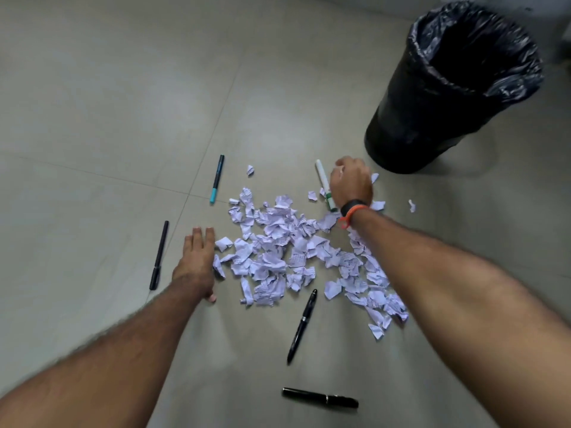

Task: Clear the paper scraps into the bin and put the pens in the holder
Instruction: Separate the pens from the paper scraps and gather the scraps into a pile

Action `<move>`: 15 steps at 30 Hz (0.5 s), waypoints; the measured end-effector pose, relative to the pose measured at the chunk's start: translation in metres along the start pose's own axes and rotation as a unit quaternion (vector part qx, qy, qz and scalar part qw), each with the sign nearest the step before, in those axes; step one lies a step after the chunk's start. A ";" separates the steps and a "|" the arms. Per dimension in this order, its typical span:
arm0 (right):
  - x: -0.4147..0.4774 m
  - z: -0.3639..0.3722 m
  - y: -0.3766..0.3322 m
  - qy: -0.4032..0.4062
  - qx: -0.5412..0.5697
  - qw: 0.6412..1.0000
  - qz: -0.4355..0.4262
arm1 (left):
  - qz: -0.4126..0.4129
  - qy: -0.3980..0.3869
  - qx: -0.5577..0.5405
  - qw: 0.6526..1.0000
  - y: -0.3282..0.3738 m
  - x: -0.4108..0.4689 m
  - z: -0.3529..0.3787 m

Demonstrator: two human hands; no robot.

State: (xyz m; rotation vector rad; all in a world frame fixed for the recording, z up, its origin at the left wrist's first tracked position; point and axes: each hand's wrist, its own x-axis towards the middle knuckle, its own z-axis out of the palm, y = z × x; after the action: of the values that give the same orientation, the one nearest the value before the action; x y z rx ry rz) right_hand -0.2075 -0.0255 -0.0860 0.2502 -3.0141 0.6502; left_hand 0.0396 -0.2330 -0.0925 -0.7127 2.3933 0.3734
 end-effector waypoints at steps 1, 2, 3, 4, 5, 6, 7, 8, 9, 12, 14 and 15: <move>0.009 -0.005 0.005 -0.019 -0.001 0.999 0.036 | 0.007 0.010 -0.006 1.000 0.004 0.002 -0.002; 0.015 -0.006 0.008 -0.049 -0.015 0.997 0.059 | 0.012 0.022 -0.024 0.999 0.012 0.003 -0.003; 0.017 -0.006 0.007 -0.084 -0.040 0.993 0.067 | 0.016 0.033 -0.042 0.998 0.021 0.004 -0.003; 0.018 -0.003 0.005 -0.116 -0.067 0.989 0.067 | 0.022 0.041 -0.053 0.998 0.031 0.005 -0.002; 0.017 -0.001 0.003 -0.142 -0.090 0.984 0.064 | 0.028 0.045 -0.051 0.997 0.040 0.005 -0.002; 0.016 0.002 0.002 -0.161 -0.104 0.980 0.060 | 0.028 0.048 -0.048 0.997 0.048 0.005 0.000; 0.016 0.005 0.002 -0.174 -0.112 0.977 0.058 | 0.025 0.048 -0.039 0.998 0.053 0.006 0.000; 0.016 0.008 0.001 -0.181 -0.118 0.975 0.052 | 0.020 0.048 -0.023 0.998 0.056 0.005 0.000; 0.016 0.011 0.000 -0.184 -0.126 0.974 0.046 | 0.016 0.045 0.000 0.999 0.058 0.004 -0.002; 0.019 0.012 -0.005 -0.167 -0.135 0.976 0.022 | 0.007 0.034 0.036 0.999 0.062 0.000 -0.006; 0.027 0.009 -0.012 -0.142 -0.128 0.982 0.000 | -0.001 0.027 0.027 0.999 0.063 0.000 -0.005; 0.032 0.008 -0.016 -0.132 -0.127 0.983 -0.014 | -0.004 0.023 0.022 0.999 0.062 0.001 -0.005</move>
State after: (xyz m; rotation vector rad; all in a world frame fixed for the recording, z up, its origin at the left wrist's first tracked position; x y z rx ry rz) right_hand -0.2367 -0.0478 -0.0847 0.3934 -3.2927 0.2401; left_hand 0.0011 -0.1845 -0.0831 -0.7191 2.4333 0.3032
